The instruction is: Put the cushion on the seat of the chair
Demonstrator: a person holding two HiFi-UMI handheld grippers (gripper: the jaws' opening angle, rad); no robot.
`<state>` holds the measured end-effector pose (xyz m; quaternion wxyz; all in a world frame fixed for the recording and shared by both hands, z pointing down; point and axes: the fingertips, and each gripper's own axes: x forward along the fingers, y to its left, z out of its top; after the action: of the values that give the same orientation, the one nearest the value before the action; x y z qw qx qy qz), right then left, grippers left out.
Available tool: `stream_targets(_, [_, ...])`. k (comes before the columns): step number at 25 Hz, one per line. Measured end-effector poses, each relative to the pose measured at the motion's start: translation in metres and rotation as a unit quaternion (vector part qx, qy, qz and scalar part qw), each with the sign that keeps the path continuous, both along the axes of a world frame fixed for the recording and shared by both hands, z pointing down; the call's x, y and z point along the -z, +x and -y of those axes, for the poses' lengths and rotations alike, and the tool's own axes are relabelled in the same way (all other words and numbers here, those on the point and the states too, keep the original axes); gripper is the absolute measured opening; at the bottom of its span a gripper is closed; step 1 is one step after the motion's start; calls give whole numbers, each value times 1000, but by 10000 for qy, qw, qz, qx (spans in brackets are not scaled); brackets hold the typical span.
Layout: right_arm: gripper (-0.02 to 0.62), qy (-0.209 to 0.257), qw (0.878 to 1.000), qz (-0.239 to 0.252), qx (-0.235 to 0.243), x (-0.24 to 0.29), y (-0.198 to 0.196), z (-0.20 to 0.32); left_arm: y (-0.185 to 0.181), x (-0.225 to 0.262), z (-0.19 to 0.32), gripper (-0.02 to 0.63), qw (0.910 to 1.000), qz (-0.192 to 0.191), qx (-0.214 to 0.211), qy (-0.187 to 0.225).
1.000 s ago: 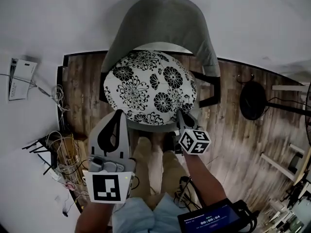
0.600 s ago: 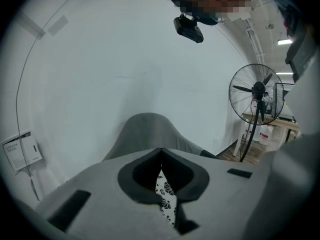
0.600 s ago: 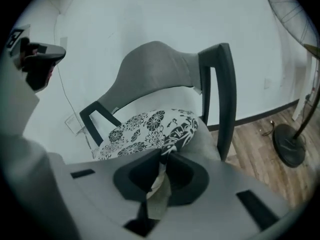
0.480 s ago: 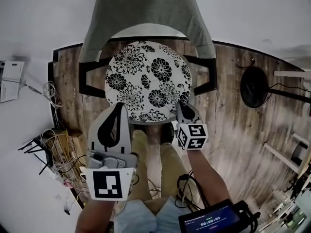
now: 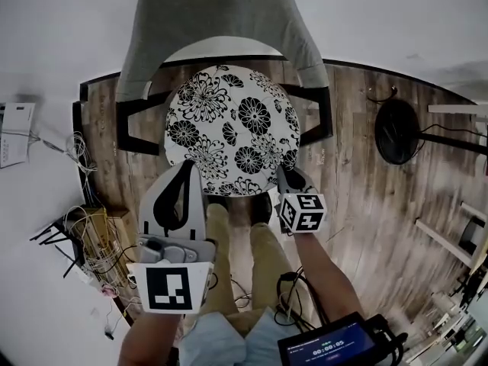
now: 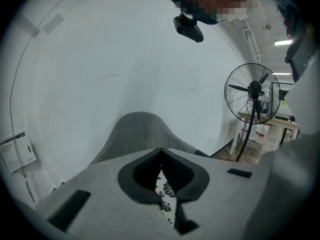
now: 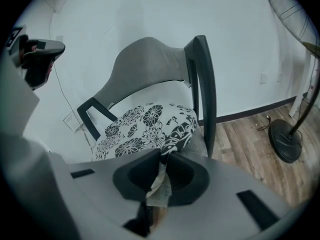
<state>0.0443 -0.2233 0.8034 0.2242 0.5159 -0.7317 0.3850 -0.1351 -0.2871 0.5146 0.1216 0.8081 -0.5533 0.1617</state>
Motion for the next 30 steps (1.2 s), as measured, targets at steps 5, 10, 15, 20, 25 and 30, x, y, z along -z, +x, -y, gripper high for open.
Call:
stream_targets(5, [41,-10,10000,1,99,-1,-2,2,2,0,2,9,10000,30,-32,-10])
stream_targets(10, [104,-213,9998,29,24,-11,6,-1,5,-1,4,9,10000,43,-60,-20])
stream_targets(15, [195,-429,9988,251,2,-15,15,-12,8,5,3,9,10000,32,-61,3])
stream_targets(20, [253,-431,9978,484,-152,-11,30,-19,15,12,-2,9,10000,32,-56,29])
stream_targets(25, [248,-245,9985,478,-122,18,37,-23,22,29,-8,9,9997,48,-52,232])
stream_targets(30, [221,429,9974,574,70,108,25,-9,28,67,-20,9,9994,-61,89,337])
